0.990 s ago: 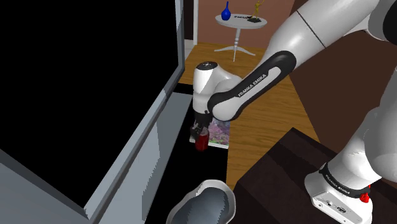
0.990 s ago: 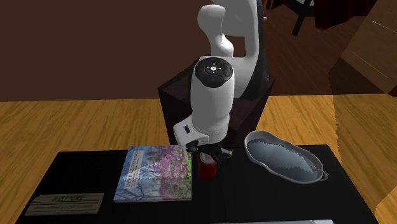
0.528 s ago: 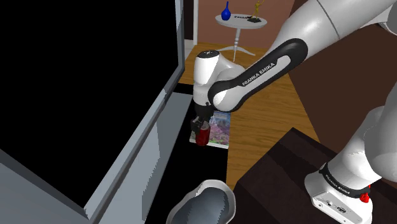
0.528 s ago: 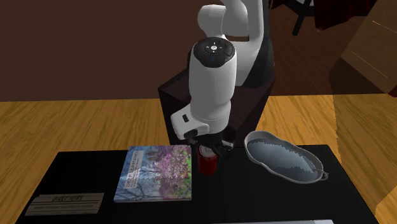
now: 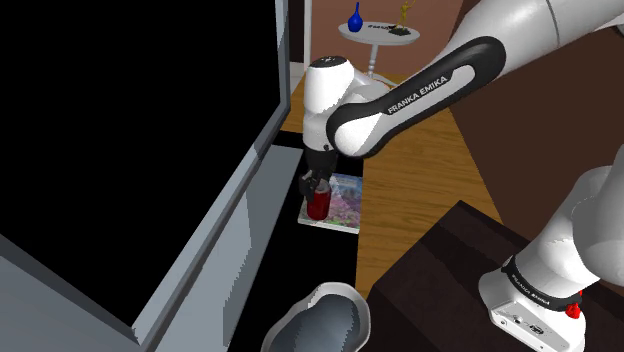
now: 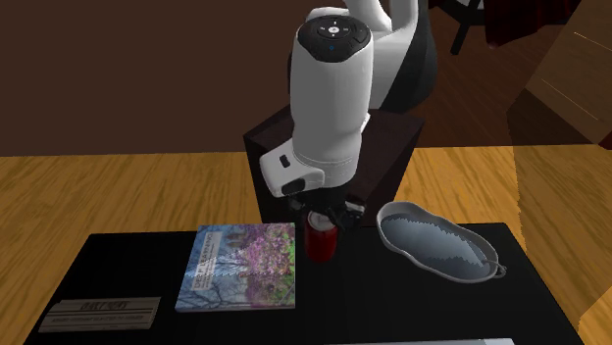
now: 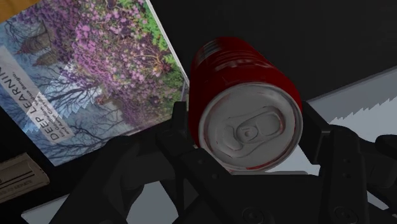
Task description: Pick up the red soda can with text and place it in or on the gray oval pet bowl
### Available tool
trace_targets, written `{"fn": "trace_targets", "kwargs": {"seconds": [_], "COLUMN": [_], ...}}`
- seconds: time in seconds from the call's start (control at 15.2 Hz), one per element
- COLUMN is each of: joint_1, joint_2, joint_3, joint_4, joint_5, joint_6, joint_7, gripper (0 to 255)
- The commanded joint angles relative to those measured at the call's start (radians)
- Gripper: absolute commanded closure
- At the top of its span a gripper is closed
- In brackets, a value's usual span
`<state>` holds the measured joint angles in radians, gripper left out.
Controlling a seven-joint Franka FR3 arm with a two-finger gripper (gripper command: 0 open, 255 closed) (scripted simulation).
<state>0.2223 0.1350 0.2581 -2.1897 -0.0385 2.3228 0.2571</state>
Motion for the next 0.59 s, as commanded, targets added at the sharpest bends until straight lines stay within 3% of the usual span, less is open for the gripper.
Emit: {"fn": "trace_targets", "kwargs": {"seconds": [0.0, 0.26, 0.53], "joint_1": [-0.001, -0.003, 0.045], "joint_2": [-0.019, -0.045, -0.098], "joint_3": [0.001, 0.002, 0.046], "joint_4": [0.004, 0.020, -0.031], "joint_5": [0.007, 0.017, 0.032], "joint_6": [-0.022, -0.063, -0.064], "joint_7": [-0.005, -0.011, 0.071], "gripper": [255, 255, 255]}}
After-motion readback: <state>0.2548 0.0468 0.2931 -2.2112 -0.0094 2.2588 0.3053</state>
